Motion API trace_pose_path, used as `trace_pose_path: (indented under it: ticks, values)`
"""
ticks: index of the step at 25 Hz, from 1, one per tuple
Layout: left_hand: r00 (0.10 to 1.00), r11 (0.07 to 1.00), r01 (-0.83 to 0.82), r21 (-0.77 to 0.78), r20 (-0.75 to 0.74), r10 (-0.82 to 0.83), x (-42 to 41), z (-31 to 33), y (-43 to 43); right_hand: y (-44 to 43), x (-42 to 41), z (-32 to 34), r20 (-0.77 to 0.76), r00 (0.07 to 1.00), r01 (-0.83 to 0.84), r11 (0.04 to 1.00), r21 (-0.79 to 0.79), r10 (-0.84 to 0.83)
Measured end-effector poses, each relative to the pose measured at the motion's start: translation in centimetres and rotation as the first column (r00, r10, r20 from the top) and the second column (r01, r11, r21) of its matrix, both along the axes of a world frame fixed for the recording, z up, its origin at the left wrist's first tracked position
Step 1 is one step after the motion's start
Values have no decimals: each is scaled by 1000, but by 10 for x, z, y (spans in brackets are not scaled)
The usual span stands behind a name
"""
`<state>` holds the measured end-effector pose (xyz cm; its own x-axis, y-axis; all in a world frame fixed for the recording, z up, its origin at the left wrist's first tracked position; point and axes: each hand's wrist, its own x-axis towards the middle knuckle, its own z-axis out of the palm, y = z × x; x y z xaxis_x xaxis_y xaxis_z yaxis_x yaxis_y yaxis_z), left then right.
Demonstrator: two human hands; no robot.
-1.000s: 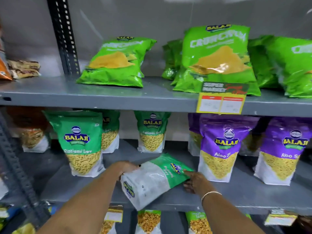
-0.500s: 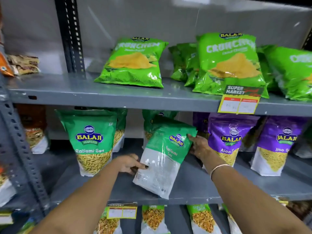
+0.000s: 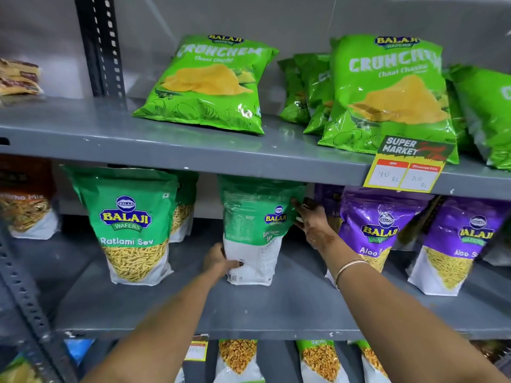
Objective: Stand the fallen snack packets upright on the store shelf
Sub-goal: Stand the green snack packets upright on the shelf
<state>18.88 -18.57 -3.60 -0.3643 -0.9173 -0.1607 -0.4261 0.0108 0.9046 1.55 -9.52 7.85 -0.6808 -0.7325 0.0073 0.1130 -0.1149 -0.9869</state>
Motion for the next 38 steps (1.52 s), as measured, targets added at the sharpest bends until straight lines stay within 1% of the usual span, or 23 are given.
trace_pose_path:
  ticks: [1, 3, 5, 6, 8, 9, 11, 12, 14, 16, 17, 18, 19, 20, 22, 24, 25, 27, 29, 32, 34, 36, 38]
  values:
    - [1000, 1000, 7, 9, 5, -7, 0, -1, 1, 6, 0, -3, -27, 998, -51, 998, 41, 52]
    - [998, 999, 32, 7, 45, -33, 1, -1, 0, 17, 3, -17, -90, 977, -171, 967, 190, 191]
    - [993, 998, 69, 5, 93, -69, 4, 2, 2, 24, 8, -44, -14, 960, -252, 888, 384, 279]
    - [990, 996, 86, 5, 113, -86, 5, 4, 4, 27, 12, -58, 39, 952, -283, 829, 482, 302]
    - [976, 988, 154, 14, 150, -155, 9, 7, 5, 28, 23, -79, 122, 929, -352, 738, 575, 349]
    - [958, 974, 221, 39, 176, -225, 12, 7, 6, 26, 28, -86, 137, 930, -355, 739, 573, 340]
    - [908, 926, 344, 153, 195, -369, 19, 9, 4, 24, 35, -90, 127, 950, -308, 798, 519, 284]
    - [901, 906, 358, 227, 171, -399, 22, 11, 4, 24, 36, -90, 87, 954, -290, 816, 499, 286]
    - [925, 897, 321, 305, 102, -366, 25, 15, 6, 27, 34, -86, 21, 935, -317, 804, 503, 355]
    - [956, 925, 261, 275, 55, -287, 24, 17, 6, 33, 31, -83, -23, 883, -383, 748, 542, 468]
    - [959, 932, 261, 254, 41, -280, 23, 19, 8, 35, 30, -83, -37, 850, -419, 718, 556, 525]
    - [960, 937, 269, 223, 20, -280, 20, 19, 10, 35, 31, -83, -41, 823, -457, 701, 548, 567]
    - [964, 949, 262, 177, -1, -266, 17, 19, 12, 34, 32, -84, -42, 813, -477, 706, 524, 580]
    - [970, 962, 242, 125, -26, -241, 13, 20, 15, 32, 33, -87, -60, 819, -467, 724, 508, 570]
    - [964, 966, 256, 41, -80, -252, 4, 23, 23, 28, 36, -93, -135, 853, -376, 772, 512, 504]
    - [953, 959, 281, 47, -135, -272, -3, 28, 26, 26, 34, -96, -159, 872, -339, 804, 489, 464]
    - [954, 960, 273, 63, -146, -262, -4, 30, 24, 28, 30, -95, -147, 867, -361, 805, 470, 475]
    - [960, 960, 262, 102, -132, -248, -5, 35, 20, 32, 17, -90, -144, 850, -393, 793, 465, 506]
    - [961, 955, 275, 111, -60, -270, -6, 39, 18, 34, 2, -85, -148, 848, -378, 777, 503, 508]
    - [981, 981, 190, 48, 25, -191, -15, 41, 16, 31, -17, -83, -104, 886, -339, 785, 519, 452]
    - [995, 995, 100, 31, -14, -100, -20, 40, 14, 28, -24, -83, -77, 914, -308, 805, 507, 399]
    - [993, 998, 55, 35, -107, -51, -22, 40, 14, 26, -28, -84, -55, 911, -344, 827, 445, 408]
    - [994, 998, 50, 24, -96, -47, -22, 37, 15, 23, -29, -86, -72, 898, -378, 843, 382, 435]
